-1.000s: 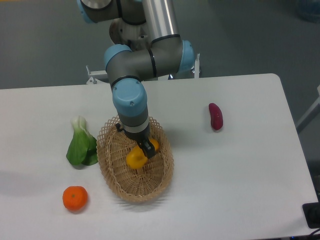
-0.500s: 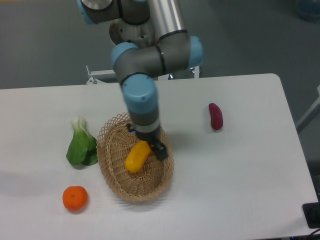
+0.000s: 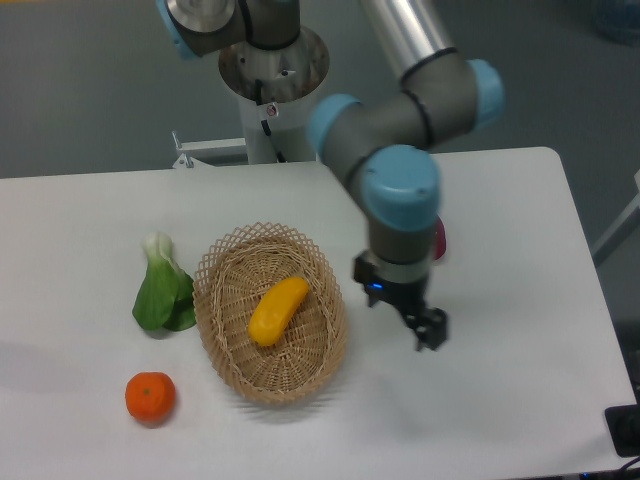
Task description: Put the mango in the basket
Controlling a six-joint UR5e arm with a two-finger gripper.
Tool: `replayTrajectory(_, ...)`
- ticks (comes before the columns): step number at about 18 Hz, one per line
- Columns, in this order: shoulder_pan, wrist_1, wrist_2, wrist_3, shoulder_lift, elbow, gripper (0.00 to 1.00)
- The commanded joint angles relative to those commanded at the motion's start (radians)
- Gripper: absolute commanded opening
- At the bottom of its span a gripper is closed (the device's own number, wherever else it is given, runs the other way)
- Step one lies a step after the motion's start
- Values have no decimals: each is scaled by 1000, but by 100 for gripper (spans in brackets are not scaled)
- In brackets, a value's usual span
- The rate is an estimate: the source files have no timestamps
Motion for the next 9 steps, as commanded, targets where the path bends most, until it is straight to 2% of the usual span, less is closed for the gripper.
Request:
replayTrajectory(3,41,-61,0,3,-31,68,100)
replayTrajectory(6,81,-78,-3,84,-49,108,100)
replayTrajectory(9,114,-86,-11,95,-58,118,100)
